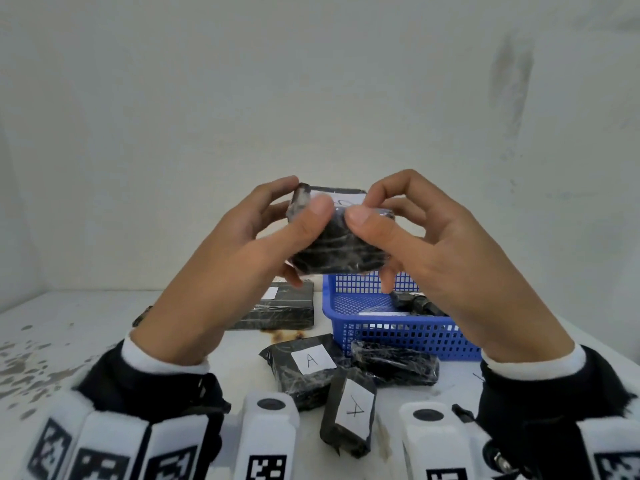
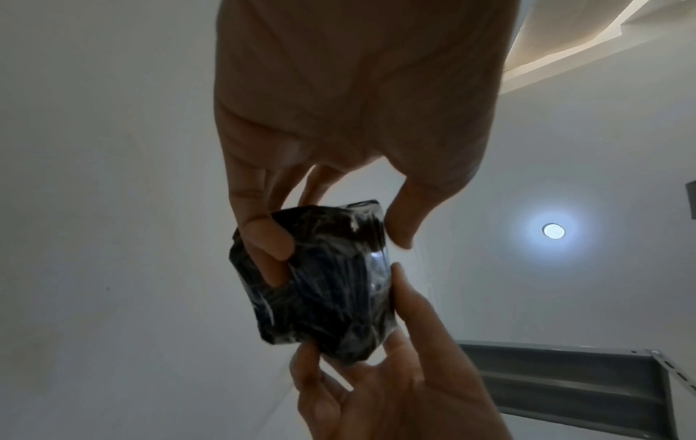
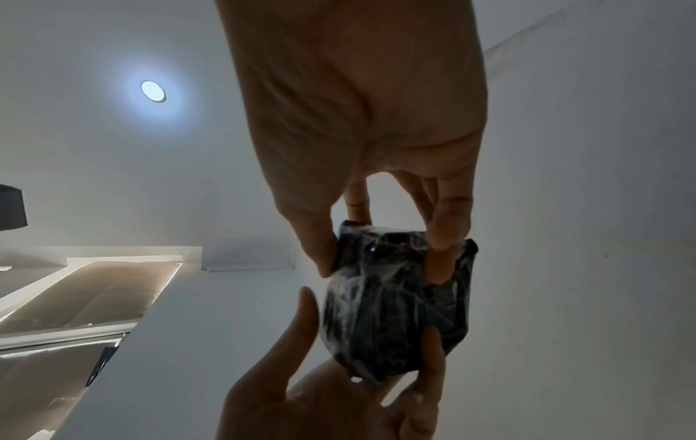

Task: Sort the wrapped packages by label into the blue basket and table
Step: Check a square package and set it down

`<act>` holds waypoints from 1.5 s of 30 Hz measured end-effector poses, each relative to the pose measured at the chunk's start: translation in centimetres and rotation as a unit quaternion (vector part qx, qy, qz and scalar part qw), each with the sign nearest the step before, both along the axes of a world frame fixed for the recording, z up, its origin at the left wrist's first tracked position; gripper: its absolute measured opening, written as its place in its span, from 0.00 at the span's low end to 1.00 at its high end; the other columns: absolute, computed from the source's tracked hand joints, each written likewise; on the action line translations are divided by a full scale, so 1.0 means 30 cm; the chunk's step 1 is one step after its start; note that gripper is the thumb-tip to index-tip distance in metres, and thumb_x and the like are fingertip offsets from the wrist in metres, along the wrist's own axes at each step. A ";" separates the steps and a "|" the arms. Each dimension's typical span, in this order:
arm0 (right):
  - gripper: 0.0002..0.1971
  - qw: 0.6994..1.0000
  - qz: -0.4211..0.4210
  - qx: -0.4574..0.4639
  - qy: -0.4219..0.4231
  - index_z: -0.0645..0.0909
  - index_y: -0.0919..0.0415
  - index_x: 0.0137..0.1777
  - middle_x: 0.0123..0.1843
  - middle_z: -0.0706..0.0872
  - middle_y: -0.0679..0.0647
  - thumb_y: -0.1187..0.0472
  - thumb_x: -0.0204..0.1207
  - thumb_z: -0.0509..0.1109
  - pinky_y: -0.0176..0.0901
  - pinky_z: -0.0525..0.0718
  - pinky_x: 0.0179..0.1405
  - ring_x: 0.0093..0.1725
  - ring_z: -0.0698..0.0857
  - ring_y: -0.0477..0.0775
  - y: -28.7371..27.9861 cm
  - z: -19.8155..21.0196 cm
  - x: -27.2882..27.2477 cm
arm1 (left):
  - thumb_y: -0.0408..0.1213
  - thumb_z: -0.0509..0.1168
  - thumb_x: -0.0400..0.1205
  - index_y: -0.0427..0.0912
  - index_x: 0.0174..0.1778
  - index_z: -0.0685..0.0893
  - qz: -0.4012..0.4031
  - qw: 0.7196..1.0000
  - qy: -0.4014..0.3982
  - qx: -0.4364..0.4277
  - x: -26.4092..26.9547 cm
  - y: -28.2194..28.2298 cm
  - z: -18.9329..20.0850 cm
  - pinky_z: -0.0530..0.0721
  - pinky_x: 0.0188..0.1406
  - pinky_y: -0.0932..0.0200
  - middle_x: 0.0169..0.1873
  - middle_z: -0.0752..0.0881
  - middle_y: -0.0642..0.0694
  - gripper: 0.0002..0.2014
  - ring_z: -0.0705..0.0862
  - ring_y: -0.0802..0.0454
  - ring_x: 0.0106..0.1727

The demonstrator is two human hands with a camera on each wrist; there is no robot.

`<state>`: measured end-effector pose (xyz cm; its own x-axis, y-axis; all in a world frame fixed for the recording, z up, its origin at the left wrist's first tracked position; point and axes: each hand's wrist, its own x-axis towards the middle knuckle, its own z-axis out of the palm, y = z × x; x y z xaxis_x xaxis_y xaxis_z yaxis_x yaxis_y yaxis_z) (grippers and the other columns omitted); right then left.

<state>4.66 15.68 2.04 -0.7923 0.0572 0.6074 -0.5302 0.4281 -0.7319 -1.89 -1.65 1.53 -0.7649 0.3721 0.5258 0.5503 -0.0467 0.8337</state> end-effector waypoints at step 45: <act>0.16 0.998 -0.045 -0.041 -0.020 0.78 0.32 0.61 0.52 0.89 0.59 0.53 0.78 0.73 0.59 0.93 0.47 0.37 0.91 0.64 0.014 -0.009 -0.033 | 0.45 0.72 0.73 0.49 0.65 0.74 0.014 0.997 -0.081 -0.005 0.018 0.027 0.003 0.92 0.37 0.54 0.47 0.91 0.38 0.25 0.92 0.48 0.38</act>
